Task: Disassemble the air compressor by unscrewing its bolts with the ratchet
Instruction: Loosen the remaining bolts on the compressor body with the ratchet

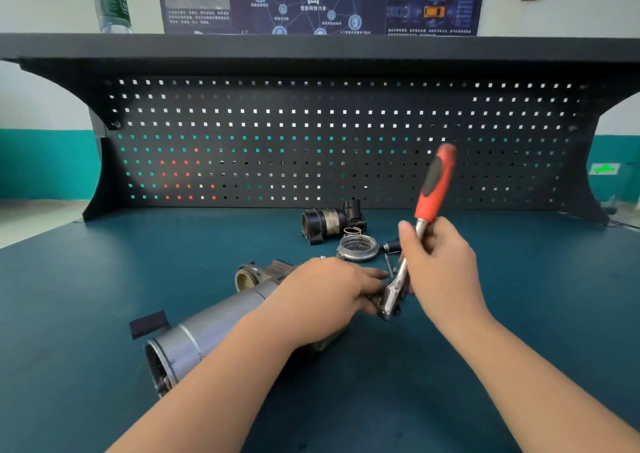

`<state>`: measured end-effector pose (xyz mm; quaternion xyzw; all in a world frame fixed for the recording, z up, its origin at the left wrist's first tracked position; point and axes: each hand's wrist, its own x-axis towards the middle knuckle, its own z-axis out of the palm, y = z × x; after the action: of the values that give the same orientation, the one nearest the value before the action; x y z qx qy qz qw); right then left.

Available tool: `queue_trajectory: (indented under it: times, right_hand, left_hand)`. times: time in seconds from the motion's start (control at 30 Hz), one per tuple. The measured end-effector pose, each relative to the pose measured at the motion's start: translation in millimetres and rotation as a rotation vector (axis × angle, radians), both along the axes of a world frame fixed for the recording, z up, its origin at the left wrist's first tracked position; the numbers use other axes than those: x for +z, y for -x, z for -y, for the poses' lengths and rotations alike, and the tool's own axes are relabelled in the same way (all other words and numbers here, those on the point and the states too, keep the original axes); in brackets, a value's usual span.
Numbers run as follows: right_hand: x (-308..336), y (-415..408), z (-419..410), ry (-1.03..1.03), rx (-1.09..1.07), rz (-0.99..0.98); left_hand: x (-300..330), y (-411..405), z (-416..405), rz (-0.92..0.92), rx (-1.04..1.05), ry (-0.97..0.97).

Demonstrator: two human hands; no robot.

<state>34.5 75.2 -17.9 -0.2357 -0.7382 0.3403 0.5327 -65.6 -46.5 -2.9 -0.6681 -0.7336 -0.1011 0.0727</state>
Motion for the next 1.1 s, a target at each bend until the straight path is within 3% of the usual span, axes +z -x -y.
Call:
queue_trajectory:
  times: [0.13,0.2,0.27,0.37,0.5,0.57,0.6,0.7,0.8,0.93,1.0,1.1]
  right_hand:
    - [-14,6,-18,0.711,0.147,-0.055]
    - [-19,9,-19,0.858,0.204,-0.108]
    - [-19,10,-18,0.699,0.167,-0.089]
    - [-10,5,-10,0.211,0.07,-0.077]
    - [-1,-5,8,-0.464,0.117,-0.098]
    - [-2,-5,12,-0.661,0.15,-0.079]
    - [-3,-5,13,-0.654,0.147,-0.082]
    - [-5,-2,11,-0.293,0.098,-0.12]
    - [-7,2,-3,0.136,-0.048,0.003]
    - [-18,9,-12,0.858,0.112,-0.14]
    - [-21,12,-12,0.903,0.145,-0.16]
    - [-15,10,-10,0.501,0.056,-0.121]
  left_hand:
    - [0,0,-2,0.003,0.039,-0.02]
    - [-1,0,-2,-0.001,0.044,-0.017]
    - [-2,0,0,0.01,0.034,-0.014]
    - [-2,1,1,-0.021,0.01,0.004]
    - [-3,1,1,-0.005,0.004,-0.028]
    - [-4,0,2,0.004,0.023,-0.044]
    - [-5,0,1,-0.006,0.036,-0.048]
    - [-6,1,0,-0.049,0.046,-0.013]
    - [-4,1,-1,-0.039,0.035,-0.01]
    - [-5,3,-1,0.037,0.053,-0.094]
    - [-4,4,0,0.092,0.04,-0.101]
    - [-3,2,2,0.047,-0.008,-0.042]
